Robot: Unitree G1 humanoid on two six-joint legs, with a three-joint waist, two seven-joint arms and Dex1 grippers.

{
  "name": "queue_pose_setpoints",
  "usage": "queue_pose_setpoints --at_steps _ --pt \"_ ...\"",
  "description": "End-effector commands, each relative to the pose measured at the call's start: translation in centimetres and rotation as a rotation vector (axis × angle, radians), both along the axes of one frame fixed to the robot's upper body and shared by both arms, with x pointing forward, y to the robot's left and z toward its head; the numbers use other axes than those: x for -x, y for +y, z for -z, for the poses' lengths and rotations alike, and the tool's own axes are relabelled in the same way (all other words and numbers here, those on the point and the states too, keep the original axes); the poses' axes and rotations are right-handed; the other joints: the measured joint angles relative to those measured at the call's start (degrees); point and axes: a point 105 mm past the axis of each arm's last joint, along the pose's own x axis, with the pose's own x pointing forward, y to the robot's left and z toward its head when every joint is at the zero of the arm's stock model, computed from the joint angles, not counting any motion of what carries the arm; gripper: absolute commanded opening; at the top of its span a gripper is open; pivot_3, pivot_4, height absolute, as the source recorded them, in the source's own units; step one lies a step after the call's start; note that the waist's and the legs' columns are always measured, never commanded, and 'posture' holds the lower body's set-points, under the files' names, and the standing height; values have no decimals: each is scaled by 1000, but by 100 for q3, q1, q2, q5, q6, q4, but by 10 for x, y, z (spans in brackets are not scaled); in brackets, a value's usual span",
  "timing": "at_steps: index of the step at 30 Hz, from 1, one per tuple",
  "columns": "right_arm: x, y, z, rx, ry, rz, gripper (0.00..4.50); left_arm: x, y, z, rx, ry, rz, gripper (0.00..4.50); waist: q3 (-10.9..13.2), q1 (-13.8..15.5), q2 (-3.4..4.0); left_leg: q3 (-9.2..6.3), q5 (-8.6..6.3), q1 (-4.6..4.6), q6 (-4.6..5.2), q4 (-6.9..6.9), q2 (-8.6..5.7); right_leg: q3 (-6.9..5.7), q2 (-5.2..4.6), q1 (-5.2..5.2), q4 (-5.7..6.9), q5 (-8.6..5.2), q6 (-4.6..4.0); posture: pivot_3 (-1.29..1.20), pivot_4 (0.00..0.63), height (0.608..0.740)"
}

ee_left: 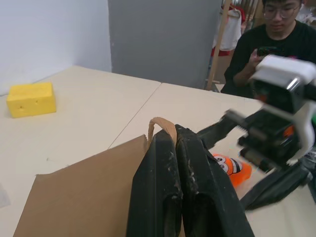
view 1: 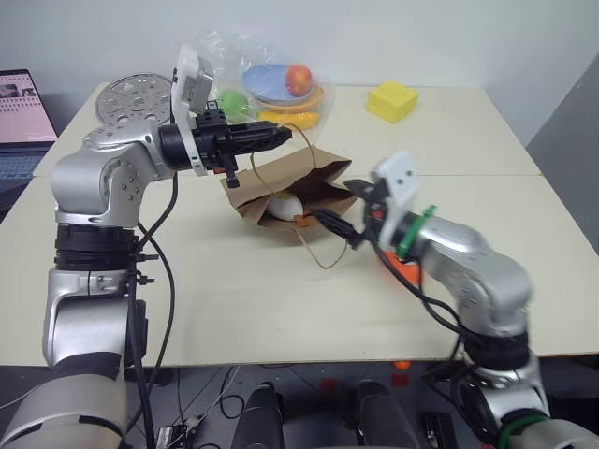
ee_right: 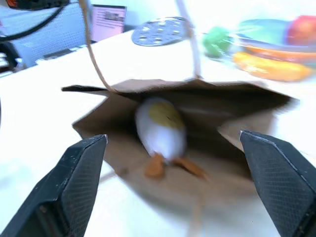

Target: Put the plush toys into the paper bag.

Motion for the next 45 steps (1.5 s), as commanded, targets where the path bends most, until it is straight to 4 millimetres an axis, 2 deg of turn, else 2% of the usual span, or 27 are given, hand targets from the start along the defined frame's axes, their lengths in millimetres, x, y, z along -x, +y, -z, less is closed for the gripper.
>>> queue_pose_setpoints --at_steps 1,2,3,4,5,6,11,17,19,20,21,23,26,30,32,35,38,41,45 --pt "12 -22 -6 34 -31 77 4481 4 -2 -14 4 -55 16 0 0 0 0 0 0 0 0 1 0 0 0 0 1 0 0 0 150 740" --pt "14 -36 3 73 -16 145 4481 4 -2 -14 7 -56 17 0 0 6 0 0 0 0 0 2 0 0 0 0 1 0 0 0 150 740" --pt "17 -59 27 194 1 282 4481 4 -2 -14 5 -57 20 0 -1 28 -1 0 0 0 0 2 0 1 0 0 0 0 0 0 150 740" --pt "23 -75 43 289 6 366 4481 4 -3 -13 4 -57 22 0 -1 65 -1 0 0 0 0 2 0 -1 0 1 -1 0 0 0 150 740" --pt "28 -85 53 354 4 412 4481 3 -3 -13 3 -57 23 0 -5 124 -7 1 -1 -1 0 -1 -1 0 0 1 -6 -1 1 0 150 740" --pt "33 -89 61 342 23 456 4481 3 -3 -12 1 -55 26 0 -4 131 -7 0 -2 -2 0 -2 -1 -3 0 2 -7 -5 1 0 150 740" --pt "43 -88 88 306 76 500 4481 3 -6 -10 -20 -58 42 0 -5 57 -5 14 -1 1 1 8 -1 15 0 0 -3 -12 8 0 150 740" --pt "32 -80 94 247 78 492 4481 4 -10 -11 -19 -65 58 0 -5 78 -6 21 10 4 10 20 0 24 0 6 -4 -18 19 0 150 740" --pt "31 -80 96 221 85 494 4099 5 -10 -12 -15 -61 60 0 -5 81 -6 20 10 4 10 20 -1 23 0 7 -4 -18 19 0 150 740" --pt "30 -80 97 212 85 484 4074 5 -9 -12 -17 -62 59 0 -5 83 -6 20 10 4 10 19 -1 22 0 7 -4 -18 19 0 150 740" --pt "30 -79 97 207 85 475 3608 5 -9 -12 -19 -63 58 0 -5 84 -6 17 10 4 10 17 -1 21 0 7 -3 -17 19 0 150 740" --pt "30 -81 100 215 89 463 3197 6 -9 -11 -22 -65 58 0 -5 84 -6 15 9 3 11 11 -1 19 0 6 -4 -6 -1 0 150 740" --pt "31 -82 99 219 82 451 2080 7 -7 -10 -23 -64 53 0 -5 84 -6 14 9 3 11 10 -1 17 0 5 -4 -5 -2 0 150 740" --pt "29 -79 84 199 37 401 673 8 -7 -11 -22 -67 51 0 -5 83 -6 15 9 3 11 12 -1 18 0 6 -4 -5 -2 0 150 740" --pt "35 -65 72 151 45 271 13 8 -7 -10 -24 -67 51 0 -5 84 -6 15 9 3 11 13 -1 18 0 6 -4 -5 -2 0 150 740" --pt "56 -37 44 112 26 -5 13 8 -6 -10 -24 -65 51 0 -5 79 -6 15 9 3 11 14 -1 18 0 7 -4 -5 -2 0 150 740" --pt "50 -30 20 63 18 -30 13 7 -8 -10 -23 -64 54 0 -5 64 -6 12 9 5 11 13 1 16 1 8 -2 -4 -3 0 150 740" --pt "41 -19 7 20 16 -30 13 6 -10 -11 -22 -67 58 0 -5 79 -6 10 9 9 11 14 0 14 1 13 -2 -3 -4 0 150 740" --pt "32 -8 5 -15 40 -21 13 6 -13 -11 -19 -69 65 0 -5 98 -6 6 9 7 11 11 0 9 1 13 -3 -3 -4 0 150 740"
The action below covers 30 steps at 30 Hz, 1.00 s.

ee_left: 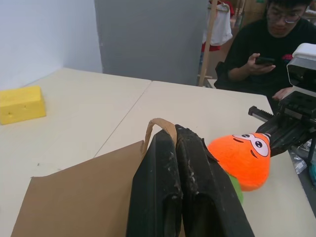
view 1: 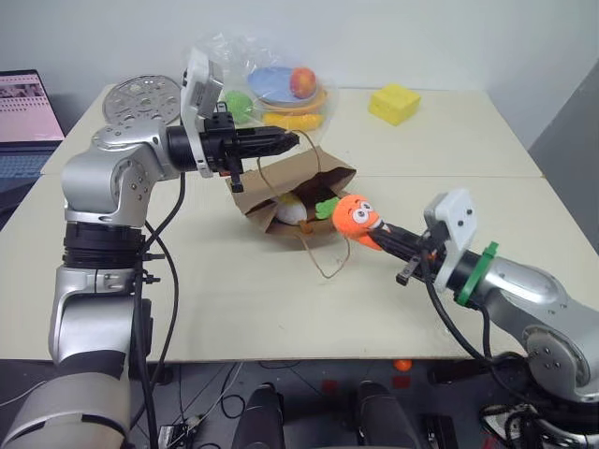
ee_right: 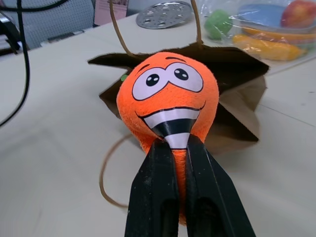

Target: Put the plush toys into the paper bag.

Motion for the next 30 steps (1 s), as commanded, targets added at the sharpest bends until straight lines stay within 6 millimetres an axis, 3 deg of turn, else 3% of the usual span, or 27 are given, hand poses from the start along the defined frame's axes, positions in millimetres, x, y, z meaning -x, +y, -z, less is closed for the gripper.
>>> queue_pose_setpoints --at_steps 1,4,9,15,23,30 --pt "-12 5 3 4 11 51 13 4 -5 -13 5 -59 18 0 0 14 0 0 0 -1 0 0 -1 0 0 0 -1 0 0 0 150 740" --pt "-31 9 17 35 22 130 13 6 -6 -14 7 -59 23 0 0 -1 0 0 0 -1 0 0 -1 0 0 -1 -1 0 -1 0 150 740" --pt "-54 14 16 52 4 196 13 8 -3 -13 0 -54 22 0 0 -11 1 3 0 -1 0 0 -1 3 0 -6 1 1 -1 0 150 740" --pt "-78 39 18 61 -12 178 13 8 -5 -13 -1 -54 23 0 0 -15 1 1 0 -1 0 -3 -1 0 0 -8 3 1 -1 0 150 740" --pt "-92 57 20 59 -15 146 13 11 -4 -15 -6 -58 27 0 1 -12 1 0 0 -2 0 -6 -1 -2 0 -11 3 1 -1 0 150 740" --pt "-121 66 17 -51 -7 220 13 21 -7 -10 -19 -35 83 0 1 -37 1 0 0 -2 0 -6 0 -1 0 -12 6 1 -1 0 150 740"
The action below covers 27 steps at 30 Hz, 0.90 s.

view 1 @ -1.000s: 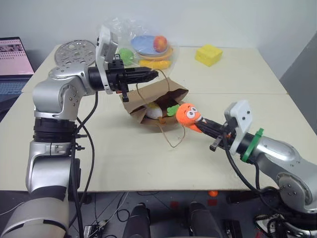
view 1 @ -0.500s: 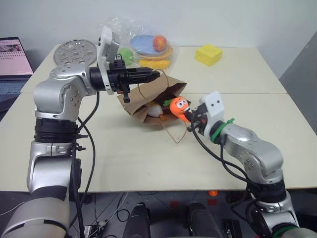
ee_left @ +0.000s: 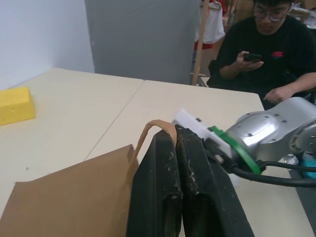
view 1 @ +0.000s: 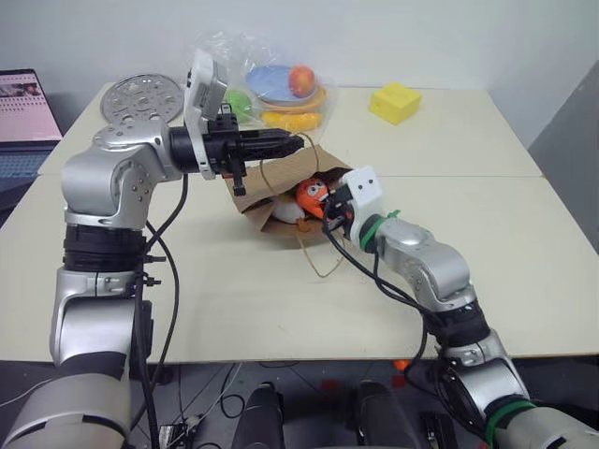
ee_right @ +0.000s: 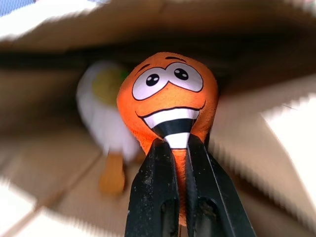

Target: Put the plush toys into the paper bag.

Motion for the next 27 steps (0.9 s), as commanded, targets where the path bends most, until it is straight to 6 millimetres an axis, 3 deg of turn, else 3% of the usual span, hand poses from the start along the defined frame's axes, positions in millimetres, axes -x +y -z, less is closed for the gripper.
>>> queue_pose_setpoints --at_steps 1,7,8,15,20,23,27 --pt "-13 2 -10 -52 -50 44 13 10 0 -9 -12 -41 37 0 0 -11 0 0 0 0 0 -1 0 0 0 -1 0 0 0 0 150 740" --pt "-20 2 19 6 -10 72 13 10 0 -11 -12 -46 34 0 0 -18 0 -1 0 -1 0 -5 0 -1 0 -1 -2 0 0 0 150 740" --pt "-18 3 18 -6 -7 53 530 10 0 -11 -12 -46 33 0 0 -20 0 -1 0 -1 0 -5 0 -1 0 -1 -2 0 0 0 150 740" --pt "-8 1 4 -60 -35 25 2771 9 0 -10 -13 -43 28 0 0 -45 1 -1 0 -1 0 -5 0 -1 0 -3 0 0 0 0 150 740" --pt "37 -8 -21 -20 -96 -72 4465 7 2 -8 -12 -40 19 0 1 -7 2 -4 -1 -5 -1 -6 0 -3 0 -4 -1 0 0 0 150 740" --pt "62 -24 -21 1 -66 -106 4465 7 3 -6 -13 -41 15 0 1 13 1 -6 -1 -6 0 -6 0 -6 0 -4 -1 0 0 0 150 740" --pt "75 -42 -3 76 6 -81 4465 7 4 -7 -10 -42 9 0 1 19 1 -4 -1 -5 0 -3 0 -4 0 -2 -3 0 0 0 150 740"
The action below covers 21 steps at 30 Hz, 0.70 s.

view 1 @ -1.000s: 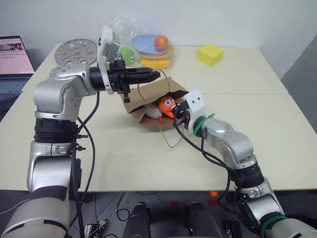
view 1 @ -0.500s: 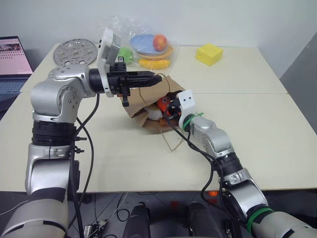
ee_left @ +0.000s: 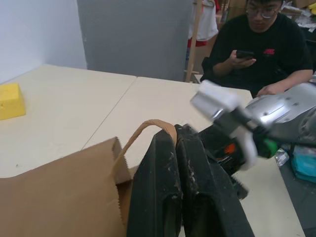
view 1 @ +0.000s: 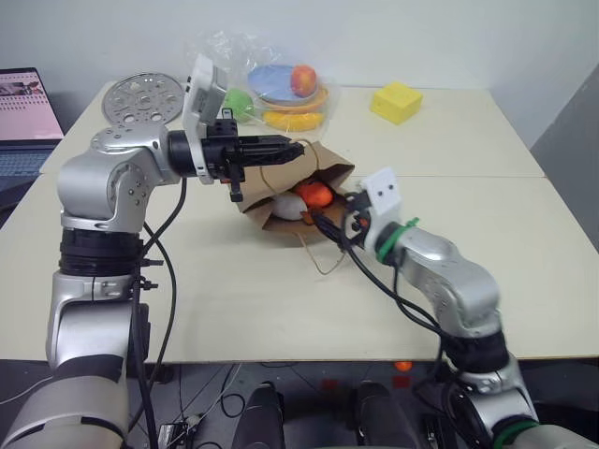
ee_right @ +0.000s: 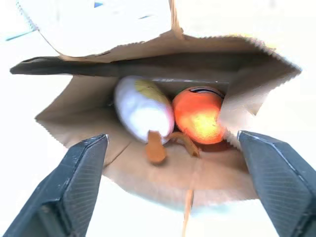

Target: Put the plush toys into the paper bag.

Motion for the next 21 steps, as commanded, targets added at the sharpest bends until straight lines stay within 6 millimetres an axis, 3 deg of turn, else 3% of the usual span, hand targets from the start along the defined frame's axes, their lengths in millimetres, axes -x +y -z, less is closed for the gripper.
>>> queue_pose_setpoints --at_steps 1,7,12,15,21 --pt "11 -7 8 15 44 4 4465 5 2 -9 4 -53 3 0 0 1 0 0 0 0 0 1 0 0 0 0 0 0 0 0 150 740" --pt "3 3 42 -19 204 47 4465 4 1 -8 7 -51 2 0 0 -33 0 3 0 2 0 3 1 3 0 -1 2 0 0 0 150 740" --pt "-2 12 47 -11 210 34 4465 4 1 -9 6 -55 -3 0 0 -2 0 3 0 0 0 3 0 3 0 -1 -2 0 0 0 150 740" --pt "-1 9 54 31 210 29 3918 5 3 -8 5 -51 -13 0 0 0 0 1 0 0 0 2 0 1 0 -1 -1 0 0 0 150 740" --pt "9 9 54 16 218 -14 1814 6 6 -8 6 -51 -28 0 0 -2 0 1 0 0 0 2 0 1 0 -1 -1 0 0 0 150 740"
